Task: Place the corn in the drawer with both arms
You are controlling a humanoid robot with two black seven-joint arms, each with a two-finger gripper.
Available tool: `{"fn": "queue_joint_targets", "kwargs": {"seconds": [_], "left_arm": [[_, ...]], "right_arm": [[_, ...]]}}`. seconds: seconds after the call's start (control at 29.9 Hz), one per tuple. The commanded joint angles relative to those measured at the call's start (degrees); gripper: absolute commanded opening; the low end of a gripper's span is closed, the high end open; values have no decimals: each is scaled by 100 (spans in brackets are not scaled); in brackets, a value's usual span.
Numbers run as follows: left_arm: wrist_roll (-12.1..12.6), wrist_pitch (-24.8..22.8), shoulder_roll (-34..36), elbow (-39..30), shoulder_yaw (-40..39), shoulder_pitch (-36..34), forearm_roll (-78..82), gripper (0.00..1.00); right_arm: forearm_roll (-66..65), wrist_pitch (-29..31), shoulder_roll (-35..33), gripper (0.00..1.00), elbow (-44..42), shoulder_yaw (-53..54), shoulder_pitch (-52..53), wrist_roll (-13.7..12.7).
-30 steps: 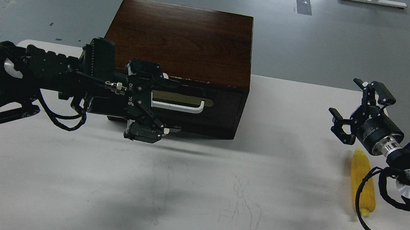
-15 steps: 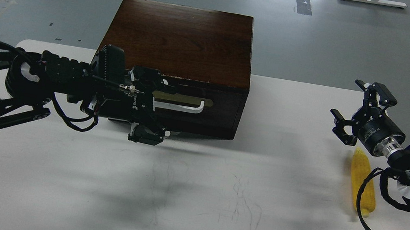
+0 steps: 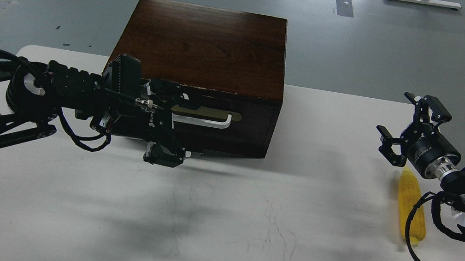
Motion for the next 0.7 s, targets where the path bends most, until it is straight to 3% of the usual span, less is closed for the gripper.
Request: {"fn": "queue_joint_targets", "kwargs": {"seconds": [0.0,0.57,0.67], "left_arm": [[0,0,-2,-7,0,31,0,98],[0,-238,24,-34,-71,75,0,98],[276,-229,24,-51,-88,128,0,98]], "right_arm": [[-1,0,9,100,0,0,1,0],[-1,0,9,100,-9,0,-7,0],[-1,0,9,100,-9,0,-16,0]]}}
